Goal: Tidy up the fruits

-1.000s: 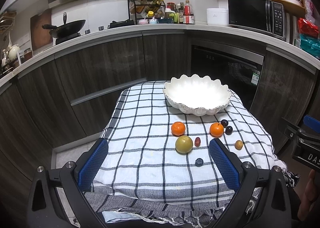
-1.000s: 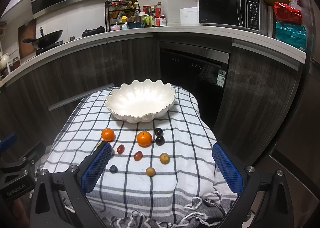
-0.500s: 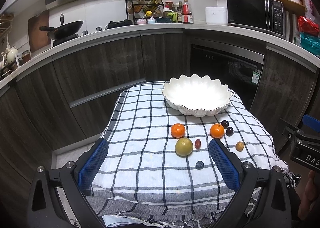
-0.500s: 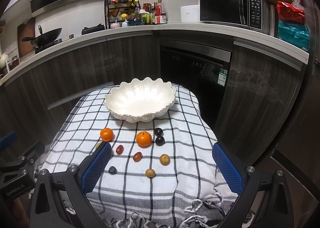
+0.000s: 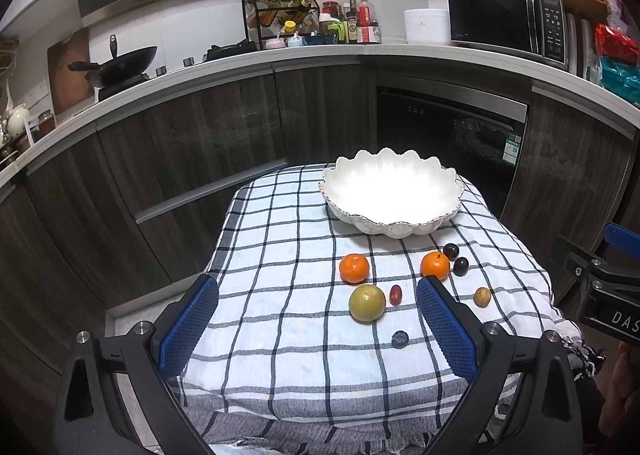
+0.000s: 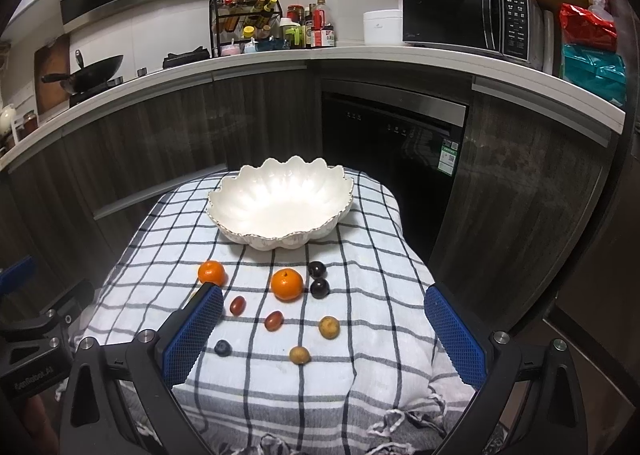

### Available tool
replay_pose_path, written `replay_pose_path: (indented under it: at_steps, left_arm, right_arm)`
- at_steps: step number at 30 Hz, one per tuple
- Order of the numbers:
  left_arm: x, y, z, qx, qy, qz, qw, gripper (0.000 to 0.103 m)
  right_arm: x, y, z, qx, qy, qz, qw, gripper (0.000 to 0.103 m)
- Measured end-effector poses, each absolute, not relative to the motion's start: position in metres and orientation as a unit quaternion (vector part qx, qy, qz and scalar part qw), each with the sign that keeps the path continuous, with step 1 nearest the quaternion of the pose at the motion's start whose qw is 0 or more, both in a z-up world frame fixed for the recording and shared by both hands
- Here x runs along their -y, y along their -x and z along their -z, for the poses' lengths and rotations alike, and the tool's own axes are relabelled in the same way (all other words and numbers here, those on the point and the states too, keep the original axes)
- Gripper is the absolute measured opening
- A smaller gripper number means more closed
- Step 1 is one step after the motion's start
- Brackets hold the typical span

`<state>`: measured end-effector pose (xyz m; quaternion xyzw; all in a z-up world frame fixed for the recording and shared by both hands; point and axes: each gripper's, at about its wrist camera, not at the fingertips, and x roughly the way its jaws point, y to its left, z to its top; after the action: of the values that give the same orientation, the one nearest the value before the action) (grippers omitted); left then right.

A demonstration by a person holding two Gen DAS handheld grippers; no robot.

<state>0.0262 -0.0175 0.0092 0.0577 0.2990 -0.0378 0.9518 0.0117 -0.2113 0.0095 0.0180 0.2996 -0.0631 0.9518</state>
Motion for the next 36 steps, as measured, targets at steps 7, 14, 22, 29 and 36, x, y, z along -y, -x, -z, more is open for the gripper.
replay_pose_path:
  at_steps: [7, 14, 22, 29, 36]
  left_arm:
    - [0.021, -0.039, -0.008, -0.302, -0.066, 0.039, 0.950, 0.101]
    - [0.027, -0.055, -0.001, -0.315, -0.075, 0.045, 0.945, 0.101]
    - [0.035, -0.078, 0.015, -0.340, -0.080, 0.058, 0.935, 0.100]
    - [0.044, -0.096, 0.033, -0.360, -0.089, 0.073, 0.926, 0.098]
    - [0.052, -0.113, 0.052, -0.385, -0.091, 0.086, 0.914, 0.094]
  right_arm:
    - [0.213, -0.021, -0.004, -0.305, -0.017, 0.063, 0.950, 0.102]
    - [0.216, -0.035, 0.000, -0.314, -0.018, 0.062, 0.947, 0.102]
    - [0.223, -0.057, 0.014, -0.343, -0.023, 0.061, 0.937, 0.092]
    - [0.225, -0.073, 0.032, -0.368, -0.021, 0.067, 0.927, 0.090]
    - [0.229, -0.088, 0.052, -0.396, -0.021, 0.064, 0.916, 0.081]
